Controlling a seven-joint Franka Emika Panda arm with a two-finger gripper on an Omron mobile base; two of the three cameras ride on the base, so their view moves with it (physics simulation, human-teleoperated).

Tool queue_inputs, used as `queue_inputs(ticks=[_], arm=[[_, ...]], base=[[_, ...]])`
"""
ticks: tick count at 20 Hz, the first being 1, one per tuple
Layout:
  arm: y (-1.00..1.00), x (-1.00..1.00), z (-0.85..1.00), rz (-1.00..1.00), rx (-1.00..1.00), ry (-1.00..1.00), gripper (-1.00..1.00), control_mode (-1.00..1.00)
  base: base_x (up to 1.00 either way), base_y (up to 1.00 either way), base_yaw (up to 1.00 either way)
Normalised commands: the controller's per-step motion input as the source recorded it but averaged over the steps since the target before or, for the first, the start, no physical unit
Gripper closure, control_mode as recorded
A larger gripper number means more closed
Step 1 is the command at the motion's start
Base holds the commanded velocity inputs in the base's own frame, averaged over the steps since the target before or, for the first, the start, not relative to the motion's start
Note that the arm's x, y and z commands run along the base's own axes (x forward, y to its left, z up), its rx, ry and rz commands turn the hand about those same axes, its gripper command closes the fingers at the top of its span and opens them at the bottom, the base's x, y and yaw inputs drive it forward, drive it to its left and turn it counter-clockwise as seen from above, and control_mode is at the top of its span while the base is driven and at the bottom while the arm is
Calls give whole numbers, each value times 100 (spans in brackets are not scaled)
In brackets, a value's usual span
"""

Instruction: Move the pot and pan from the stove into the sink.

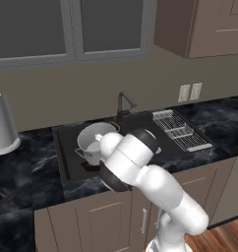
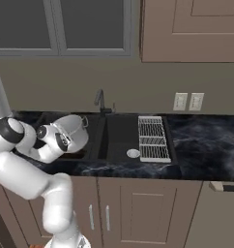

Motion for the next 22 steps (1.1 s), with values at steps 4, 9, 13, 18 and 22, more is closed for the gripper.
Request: queue_inputs(ticks=[4, 9, 13, 18, 22], arm=[[3, 16, 41, -6, 0, 3, -100, -100], [6, 12, 79, -5, 0, 6, -100, -100], [7, 11, 93, -2, 2, 7, -100, -100], [13, 10, 96, 0, 2, 13, -100, -100], [17, -3, 81, 0, 0, 17, -100, -100]], base=[[0, 0, 0], [0, 0, 0], [0, 0, 0], [0, 0, 0], [0, 0, 0]])
